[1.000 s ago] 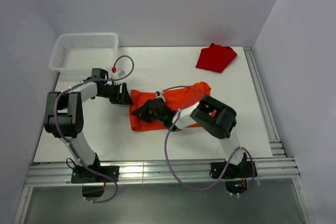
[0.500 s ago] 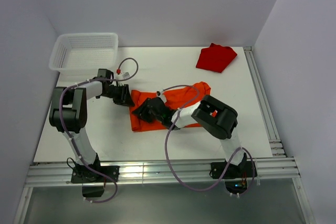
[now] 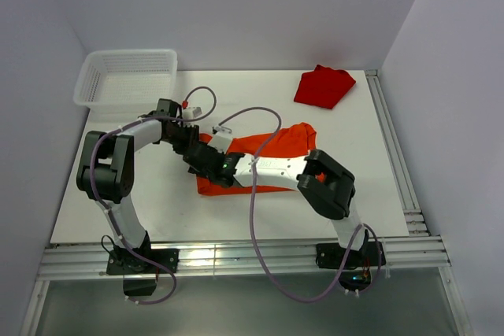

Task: Roll the t-shirts
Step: Roll the tshirt

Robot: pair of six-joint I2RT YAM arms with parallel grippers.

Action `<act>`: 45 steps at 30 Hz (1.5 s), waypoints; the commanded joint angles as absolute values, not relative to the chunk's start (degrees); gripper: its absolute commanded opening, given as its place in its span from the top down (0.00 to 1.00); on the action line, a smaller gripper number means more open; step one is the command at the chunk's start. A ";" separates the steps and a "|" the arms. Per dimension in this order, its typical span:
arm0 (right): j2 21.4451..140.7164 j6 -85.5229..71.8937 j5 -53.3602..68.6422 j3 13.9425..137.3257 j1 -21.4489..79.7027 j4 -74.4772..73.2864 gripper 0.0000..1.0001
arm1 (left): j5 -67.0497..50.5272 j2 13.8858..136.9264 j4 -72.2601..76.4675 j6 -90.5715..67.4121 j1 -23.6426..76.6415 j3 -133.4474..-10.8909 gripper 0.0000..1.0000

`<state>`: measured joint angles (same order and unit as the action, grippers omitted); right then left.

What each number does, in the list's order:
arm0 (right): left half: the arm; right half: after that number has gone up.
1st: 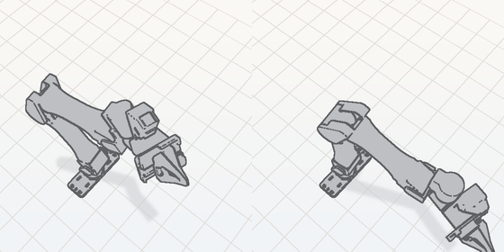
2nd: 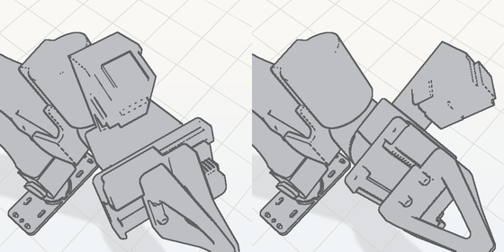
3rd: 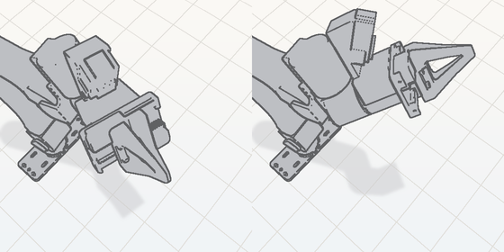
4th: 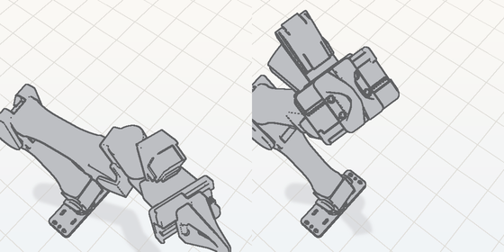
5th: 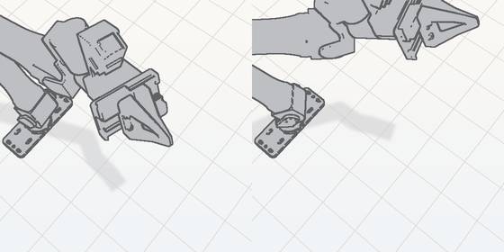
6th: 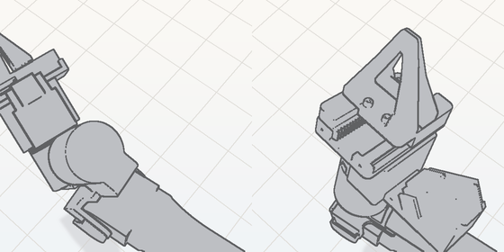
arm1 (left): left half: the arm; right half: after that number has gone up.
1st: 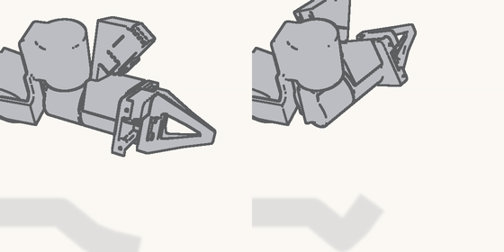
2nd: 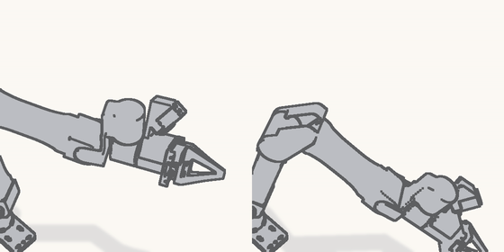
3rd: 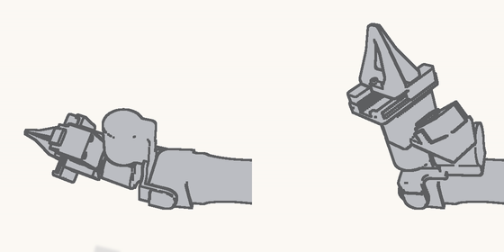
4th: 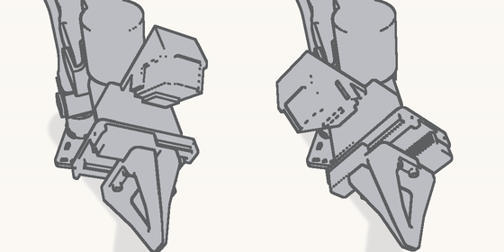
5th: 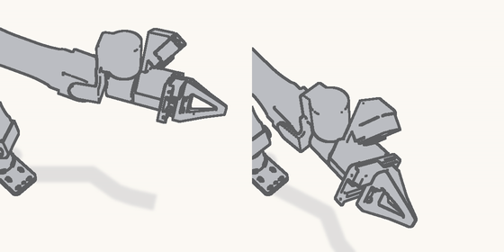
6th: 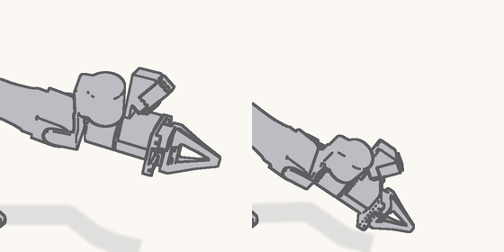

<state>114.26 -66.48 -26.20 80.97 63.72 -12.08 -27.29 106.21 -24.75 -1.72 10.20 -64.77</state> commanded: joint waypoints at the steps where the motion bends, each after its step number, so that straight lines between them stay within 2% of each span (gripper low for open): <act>1: 117.23 -64.34 -36.82 89.90 66.44 -27.23 0.46 | -21.80 104.94 -25.58 -1.49 10.72 -65.65 0.67; 6: 121.46 -63.90 -39.90 97.20 68.90 -34.36 0.46 | -21.88 105.21 -25.84 -1.41 11.07 -65.65 0.67; 14: 125.86 -63.54 -40.34 100.28 69.52 -37.35 0.46 | -22.15 105.21 -25.84 -1.23 11.16 -65.48 0.66; 21: 129.19 -63.81 -39.20 103.09 70.14 -40.25 0.49 | -22.41 105.29 -26.10 -1.06 11.16 -66.00 0.61; 27: 129.29 -63.55 -37.88 102.92 70.40 -40.35 0.60 | -23.29 105.21 -26.54 -0.62 11.16 -66.62 0.52; 28: 129.11 -63.46 -37.36 102.75 70.40 -39.99 0.67 | -23.73 105.29 -26.72 -0.62 11.16 -66.88 0.52; 31: 127.45 -62.67 -35.43 100.73 70.31 -37.62 0.75 | -24.51 105.21 -27.86 -0.62 10.99 -68.55 0.45; 36: 120.00 -62.93 -29.81 89.76 68.73 -26.13 0.80 | -27.94 104.50 -30.23 2.20 9.15 -72.59 0.39; 41: 112.42 -66.18 -18.75 71.51 64.69 -3.99 0.81 | -30.85 103.80 -33.30 3.78 7.47 -74.53 0.38; 45: 109.07 -69.34 -12.58 62.24 61.97 10.35 0.81 | -33.04 103.18 -34.71 5.36 4.93 -74.18 0.38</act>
